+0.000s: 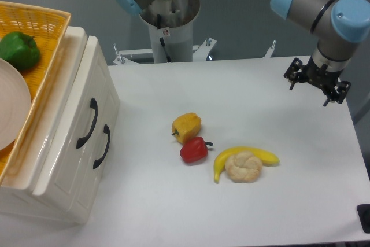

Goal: Slide open the top white drawer
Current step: 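Move the gripper across the table toward the upper drawer's black handle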

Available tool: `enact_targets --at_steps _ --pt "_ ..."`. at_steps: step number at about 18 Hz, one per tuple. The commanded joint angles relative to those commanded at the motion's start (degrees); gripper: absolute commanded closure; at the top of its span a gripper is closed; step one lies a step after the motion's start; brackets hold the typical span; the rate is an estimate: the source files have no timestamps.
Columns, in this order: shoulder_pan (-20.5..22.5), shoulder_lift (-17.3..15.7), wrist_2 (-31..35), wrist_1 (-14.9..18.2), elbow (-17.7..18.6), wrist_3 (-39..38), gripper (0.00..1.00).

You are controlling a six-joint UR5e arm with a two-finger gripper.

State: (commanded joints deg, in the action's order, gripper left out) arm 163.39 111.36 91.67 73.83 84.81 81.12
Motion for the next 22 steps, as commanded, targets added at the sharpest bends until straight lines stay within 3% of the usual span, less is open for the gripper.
enact_targets --at_steps 7,10,15,20,22 --pt "-6.6 -0.8 0.0 0.3 0.4 -11.9 0.00" --pt "-9.9 -1.7 -0.1 0.9 2.1 -15.3 0.00" --pt "-14.1 -2.5 -4.2 0.6 3.0 -33.2 0.00" --pt "-18.8 -5.5 -4.7 1.2 5.3 -36.0 0.00" --pt "-20.7 -6.1 -6.6 0.9 5.3 -43.2 0.00"
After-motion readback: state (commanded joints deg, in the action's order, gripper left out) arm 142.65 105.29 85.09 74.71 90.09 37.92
